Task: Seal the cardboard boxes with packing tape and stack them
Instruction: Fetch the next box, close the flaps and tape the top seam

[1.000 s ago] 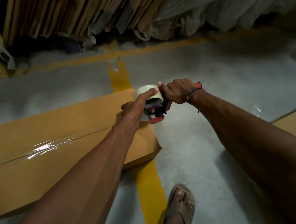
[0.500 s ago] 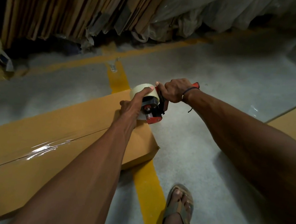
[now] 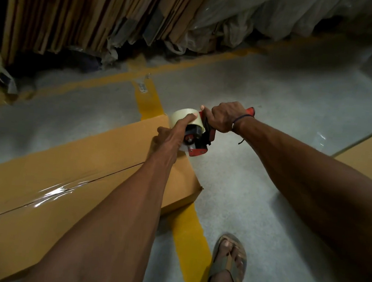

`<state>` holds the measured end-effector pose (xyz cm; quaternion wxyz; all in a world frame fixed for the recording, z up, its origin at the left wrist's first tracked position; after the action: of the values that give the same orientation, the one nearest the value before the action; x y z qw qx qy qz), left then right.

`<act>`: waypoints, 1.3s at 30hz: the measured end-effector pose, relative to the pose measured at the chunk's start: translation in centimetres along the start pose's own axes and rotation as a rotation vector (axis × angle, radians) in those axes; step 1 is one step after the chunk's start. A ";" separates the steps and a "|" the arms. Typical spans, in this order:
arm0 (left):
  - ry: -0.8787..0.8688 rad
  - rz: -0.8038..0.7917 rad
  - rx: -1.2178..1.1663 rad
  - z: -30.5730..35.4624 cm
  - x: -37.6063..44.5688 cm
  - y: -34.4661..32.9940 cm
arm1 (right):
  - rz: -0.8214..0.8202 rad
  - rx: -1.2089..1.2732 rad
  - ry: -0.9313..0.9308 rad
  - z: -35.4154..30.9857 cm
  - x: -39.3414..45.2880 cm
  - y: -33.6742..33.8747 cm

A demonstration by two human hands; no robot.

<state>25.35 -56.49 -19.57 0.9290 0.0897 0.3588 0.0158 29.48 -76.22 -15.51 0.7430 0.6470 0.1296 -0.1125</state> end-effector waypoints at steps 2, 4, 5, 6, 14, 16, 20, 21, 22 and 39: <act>0.012 0.013 0.023 -0.2 0.0 0.0 | -0.004 0.004 -0.010 0.2 -0.1 -0.3; 0.030 0.006 0.040 -0.4 0.1 -0.2 | -0.007 0.037 -0.023 0.5 -0.2 -0.7; 0.035 -0.001 0.047 -0.5 0.2 -0.3 | 0.001 0.050 -0.031 0.6 -0.3 -0.9; 0.039 -0.005 0.060 -0.6 0.2 -0.3 | 0.015 0.058 -0.043 0.8 -0.5 -0.9; -0.044 -0.019 0.383 -0.8 -0.7 -0.1 | 0.178 0.127 -0.338 5.7 -3.1 -2.7; -0.117 -0.003 0.476 -1.0 -0.5 -0.1 | 0.145 0.181 -0.370 5.5 -3.7 -5.1; -0.451 0.105 0.817 -1.8 -2.5 -0.3 | -0.039 0.361 -0.367 2.5 -4.1 -11.6; -0.581 0.174 0.907 -2.1 -3.8 -0.3 | -0.095 0.386 -0.361 1.5 -4.2 -13.1; -0.695 0.233 0.965 -2.5 -5.1 -0.4 | -0.146 0.413 -0.359 0.6 -4.3 -14.5; -0.869 0.360 1.015 -4.3 -5.6 0.3 | -0.346 0.750 -0.438 -5.2 -6.5 -21.3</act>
<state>18.28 -56.10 -18.92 0.8145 0.5697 -0.1034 -0.0374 15.94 -74.01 -33.85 0.4381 0.8008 0.0260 -0.4076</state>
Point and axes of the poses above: each hand's wrist, its own x-axis towards the middle knuckle, its own y-axis out of the back of the hand, z = x × y, the point moved 10 cm from there along x, towards the middle knuckle, and after that the axes turned 1 degree about -x, right-handed, at the moved point
